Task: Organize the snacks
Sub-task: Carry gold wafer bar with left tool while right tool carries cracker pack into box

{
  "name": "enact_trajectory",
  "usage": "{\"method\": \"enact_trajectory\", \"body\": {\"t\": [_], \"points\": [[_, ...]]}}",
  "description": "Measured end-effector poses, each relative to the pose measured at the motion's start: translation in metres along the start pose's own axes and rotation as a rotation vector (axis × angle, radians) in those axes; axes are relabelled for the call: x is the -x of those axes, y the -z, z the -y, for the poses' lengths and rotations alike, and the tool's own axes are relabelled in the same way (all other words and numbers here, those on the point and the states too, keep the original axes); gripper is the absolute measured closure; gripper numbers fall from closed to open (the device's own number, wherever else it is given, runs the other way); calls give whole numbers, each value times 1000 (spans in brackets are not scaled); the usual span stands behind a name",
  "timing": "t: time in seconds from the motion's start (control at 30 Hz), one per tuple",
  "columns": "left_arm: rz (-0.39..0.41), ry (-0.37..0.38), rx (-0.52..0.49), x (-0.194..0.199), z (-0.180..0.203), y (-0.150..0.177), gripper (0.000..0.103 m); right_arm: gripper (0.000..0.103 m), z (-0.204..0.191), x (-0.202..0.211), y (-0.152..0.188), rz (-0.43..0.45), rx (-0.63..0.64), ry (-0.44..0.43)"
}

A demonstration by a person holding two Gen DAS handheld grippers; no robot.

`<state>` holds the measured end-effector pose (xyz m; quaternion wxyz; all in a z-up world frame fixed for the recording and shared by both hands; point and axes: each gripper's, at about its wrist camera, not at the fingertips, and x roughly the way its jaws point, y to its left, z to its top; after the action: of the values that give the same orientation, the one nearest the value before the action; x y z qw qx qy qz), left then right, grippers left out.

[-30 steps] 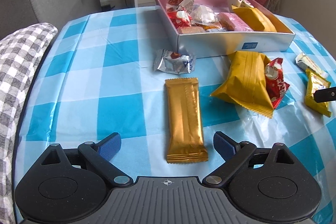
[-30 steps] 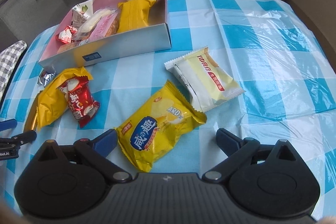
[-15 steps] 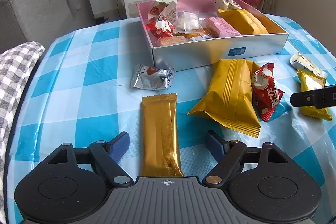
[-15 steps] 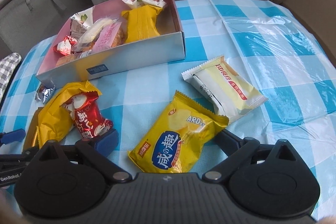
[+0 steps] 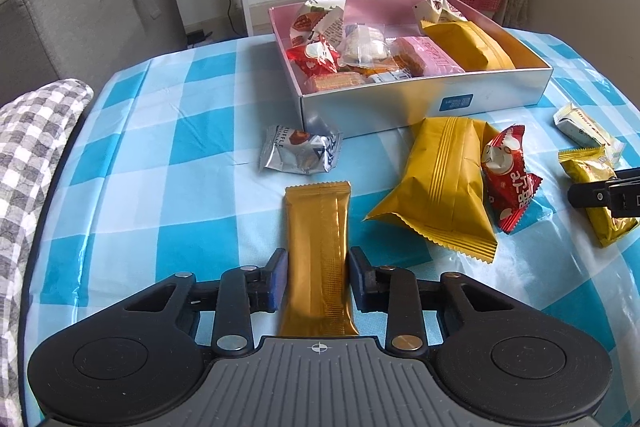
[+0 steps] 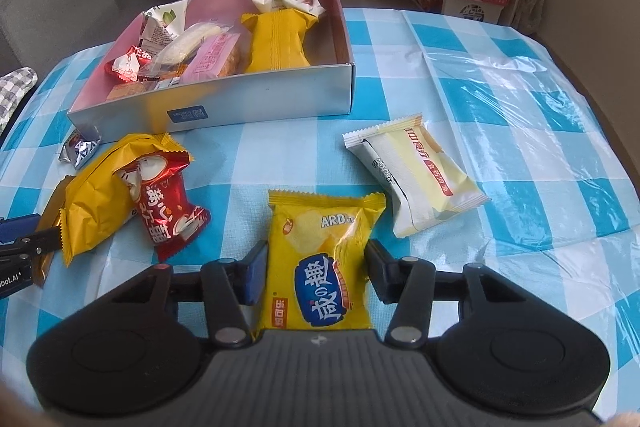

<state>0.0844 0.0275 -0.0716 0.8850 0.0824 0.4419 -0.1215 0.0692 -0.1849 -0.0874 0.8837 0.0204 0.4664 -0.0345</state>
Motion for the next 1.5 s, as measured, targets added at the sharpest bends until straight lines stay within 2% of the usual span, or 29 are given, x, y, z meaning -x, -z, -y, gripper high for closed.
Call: {"method": "enact_trajectory", "body": {"t": [0.3, 0.47, 0.87, 1.33, 1.5], "points": [[-14, 6, 54, 3, -7, -3, 77, 57, 2, 7, -3, -12, -44, -70], [4, 23, 88, 10, -13, -8, 77, 57, 3, 15, -5, 1, -56, -101], [62, 69, 185, 33, -23, -28, 77, 57, 11, 47, -27, 120, -95, -170], [126, 84, 244, 34, -7, -66, 77, 57, 13, 47, -60, 178, -240, -216], [139, 95, 222, 24, 5, -87, 77, 57, 13, 38, -75, 187, -295, -218]]}}
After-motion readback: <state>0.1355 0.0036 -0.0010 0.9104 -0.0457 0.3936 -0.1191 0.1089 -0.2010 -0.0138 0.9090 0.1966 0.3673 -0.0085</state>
